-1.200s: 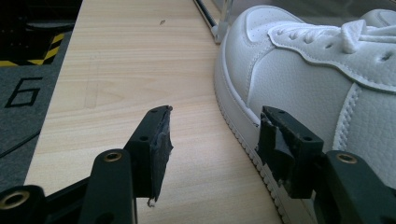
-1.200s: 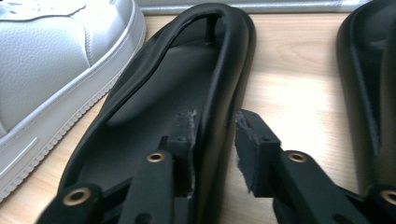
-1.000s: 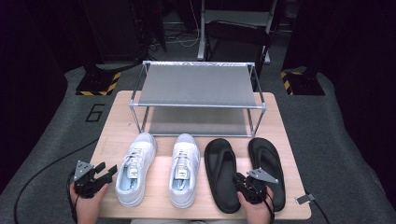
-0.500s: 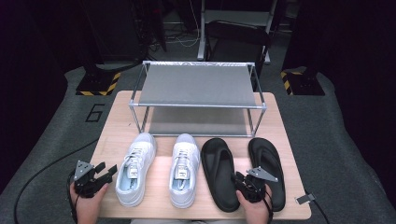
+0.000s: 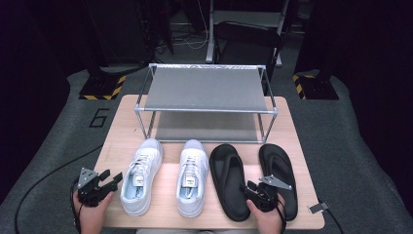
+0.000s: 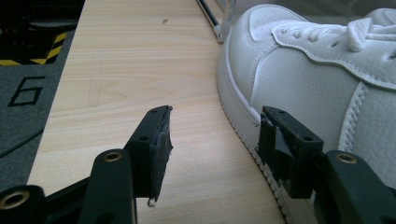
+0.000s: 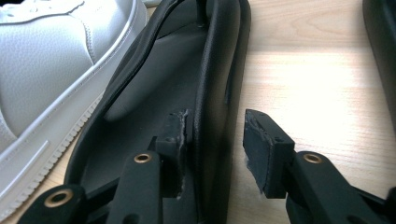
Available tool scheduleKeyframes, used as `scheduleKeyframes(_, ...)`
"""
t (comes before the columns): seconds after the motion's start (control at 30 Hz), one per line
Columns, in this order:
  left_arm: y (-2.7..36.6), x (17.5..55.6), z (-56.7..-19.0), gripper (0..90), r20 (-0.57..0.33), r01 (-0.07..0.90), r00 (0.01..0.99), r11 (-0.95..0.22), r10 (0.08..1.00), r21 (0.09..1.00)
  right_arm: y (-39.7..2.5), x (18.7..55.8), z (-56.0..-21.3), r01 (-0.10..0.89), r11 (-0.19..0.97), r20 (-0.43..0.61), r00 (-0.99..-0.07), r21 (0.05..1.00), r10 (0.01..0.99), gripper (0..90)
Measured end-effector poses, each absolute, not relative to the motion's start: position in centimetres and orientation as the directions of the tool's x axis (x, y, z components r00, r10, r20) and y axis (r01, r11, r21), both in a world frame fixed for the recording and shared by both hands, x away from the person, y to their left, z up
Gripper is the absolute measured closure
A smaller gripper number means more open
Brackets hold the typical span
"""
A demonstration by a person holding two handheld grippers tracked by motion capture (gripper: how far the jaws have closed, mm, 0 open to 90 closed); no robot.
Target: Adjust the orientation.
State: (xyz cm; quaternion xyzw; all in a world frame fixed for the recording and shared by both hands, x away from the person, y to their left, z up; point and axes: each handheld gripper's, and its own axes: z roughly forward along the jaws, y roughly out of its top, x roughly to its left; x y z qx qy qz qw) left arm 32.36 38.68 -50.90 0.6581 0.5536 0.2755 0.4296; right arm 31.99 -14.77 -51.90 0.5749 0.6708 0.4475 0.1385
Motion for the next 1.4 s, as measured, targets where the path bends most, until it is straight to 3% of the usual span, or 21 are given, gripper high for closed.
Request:
scheduleKeyframes(0.33,38.8,32.3,-50.9,43.7,-0.115,0.488,0.231,-0.013,0.966,0.873,-14.7,31.4,-51.8,0.669,-0.094,0.37,-0.283,0.737,0.885,66.3)
scheduleKeyframes(0.87,38.9,32.2,-50.8,43.6,-0.114,0.49,0.222,-0.009,0.968,0.872,-15.0,31.3,-52.6,0.71,-0.147,0.465,-0.277,0.689,0.841,56.7)
scheduleKeyframes(1.4,38.8,32.2,-50.7,43.6,-0.105,0.484,0.223,-0.017,0.969,0.875,-15.3,30.8,-53.0,0.762,-0.181,0.548,-0.258,0.621,0.795,55.2)
